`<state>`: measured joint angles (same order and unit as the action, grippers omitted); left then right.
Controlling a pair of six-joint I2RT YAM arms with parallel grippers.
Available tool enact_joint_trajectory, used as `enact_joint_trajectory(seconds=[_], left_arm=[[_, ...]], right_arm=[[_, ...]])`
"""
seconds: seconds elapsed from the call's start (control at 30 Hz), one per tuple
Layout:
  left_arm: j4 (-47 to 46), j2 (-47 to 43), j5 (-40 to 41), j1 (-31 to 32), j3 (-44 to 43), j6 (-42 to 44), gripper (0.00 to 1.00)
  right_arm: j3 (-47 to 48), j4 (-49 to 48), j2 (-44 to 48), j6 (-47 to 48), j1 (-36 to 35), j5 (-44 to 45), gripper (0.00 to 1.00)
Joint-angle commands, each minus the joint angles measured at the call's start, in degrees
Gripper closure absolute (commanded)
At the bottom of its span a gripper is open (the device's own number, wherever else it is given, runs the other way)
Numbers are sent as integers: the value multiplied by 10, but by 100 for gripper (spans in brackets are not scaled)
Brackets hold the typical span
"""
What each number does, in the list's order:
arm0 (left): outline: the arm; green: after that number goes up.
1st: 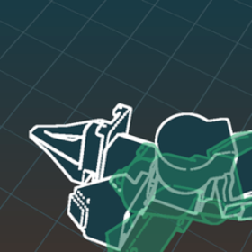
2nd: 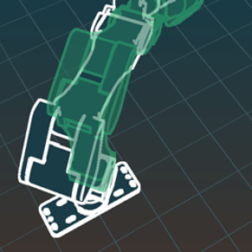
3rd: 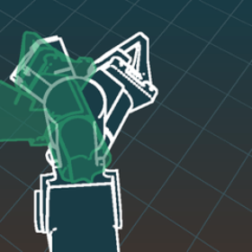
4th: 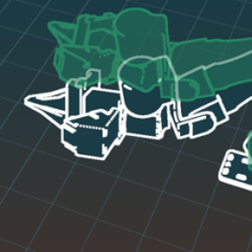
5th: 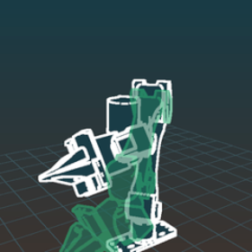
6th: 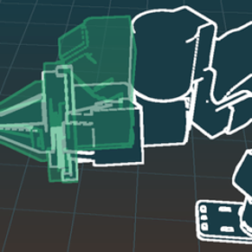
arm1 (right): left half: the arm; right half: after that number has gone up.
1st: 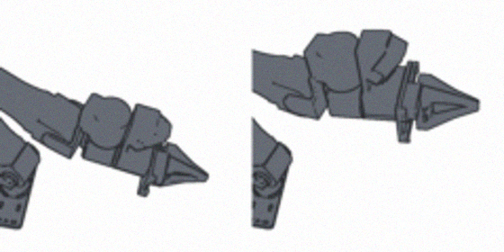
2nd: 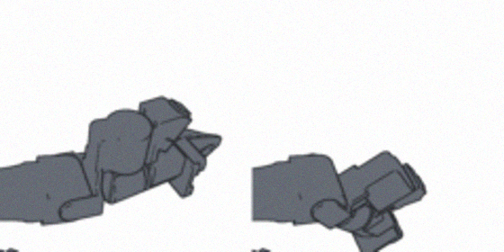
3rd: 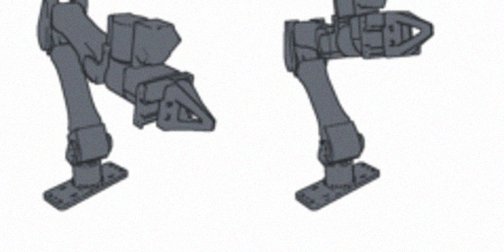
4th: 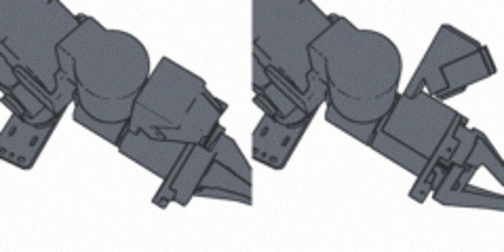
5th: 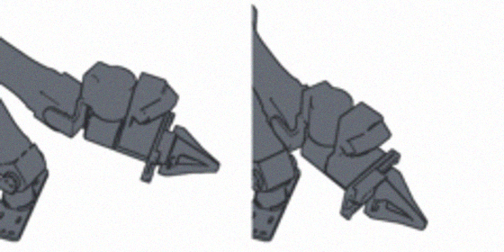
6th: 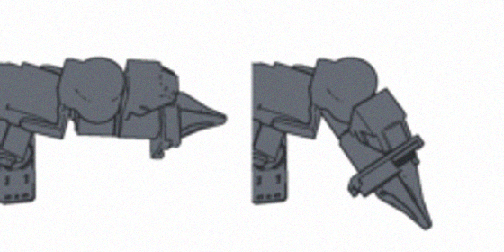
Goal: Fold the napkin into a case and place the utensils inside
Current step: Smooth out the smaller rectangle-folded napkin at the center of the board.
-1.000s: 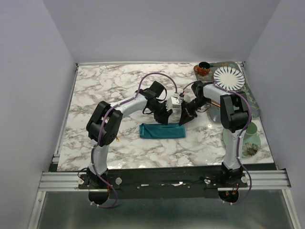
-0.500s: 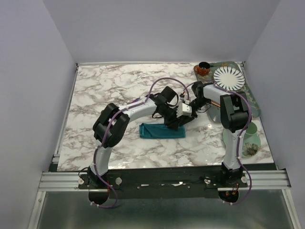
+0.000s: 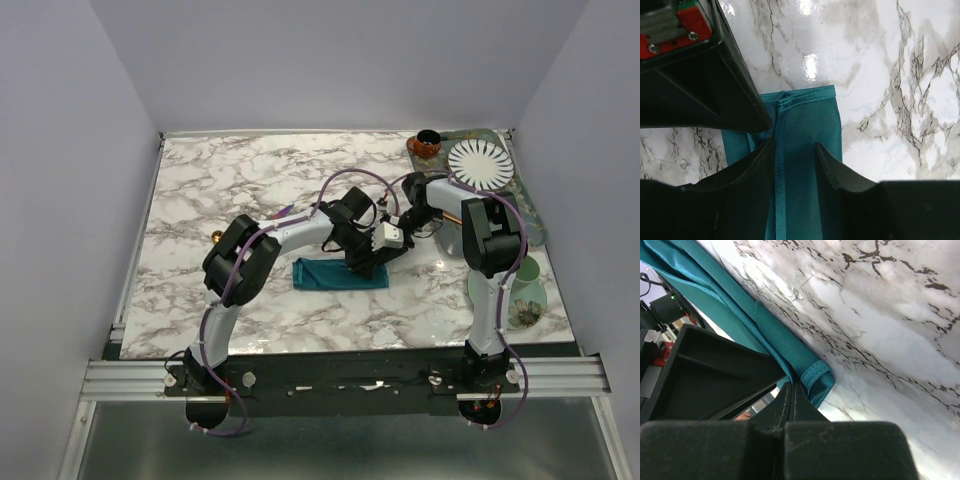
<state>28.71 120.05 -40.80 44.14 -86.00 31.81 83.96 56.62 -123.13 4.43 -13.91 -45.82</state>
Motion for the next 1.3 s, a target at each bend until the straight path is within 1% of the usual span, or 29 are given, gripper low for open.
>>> enact_joint_trajectory(seconds=[0.0,0.3,0.6,0.73,0.87,1.0,1.03,1.07,1.1,1.13,1.17,1.23,1.27], left_arm=[[-20,4,26,5,-14,0,50],[-30,4,32,6,-10,-1,50],[-1,2,34,8,4,42,69],[5,0,36,8,9,47,76],[12,-1,37,8,10,48,85],[21,1,43,8,11,51,91],[21,1,43,8,12,51,91],[20,2,46,8,13,49,84],[20,3,50,8,12,46,73],[20,4,51,8,10,43,65],[20,5,54,9,9,40,60],[19,6,60,9,10,40,62],[18,7,63,11,11,40,68]], right_arm=[[-9,-5,-4,3,-1,2,99],[-11,-7,-4,4,-1,1,100],[-4,-5,-9,1,-1,5,99],[1,-2,-11,4,-1,7,100],[1,-1,-13,5,-1,10,99],[1,-2,-14,4,-1,11,100],[1,-1,-15,4,-1,10,99],[1,0,-16,5,-1,10,99],[1,-2,-15,4,-1,10,99],[1,-2,-15,4,-1,10,99],[2,-2,-17,4,-1,11,99],[3,-1,-16,3,-1,10,99],[3,-1,-17,2,-1,9,100]])
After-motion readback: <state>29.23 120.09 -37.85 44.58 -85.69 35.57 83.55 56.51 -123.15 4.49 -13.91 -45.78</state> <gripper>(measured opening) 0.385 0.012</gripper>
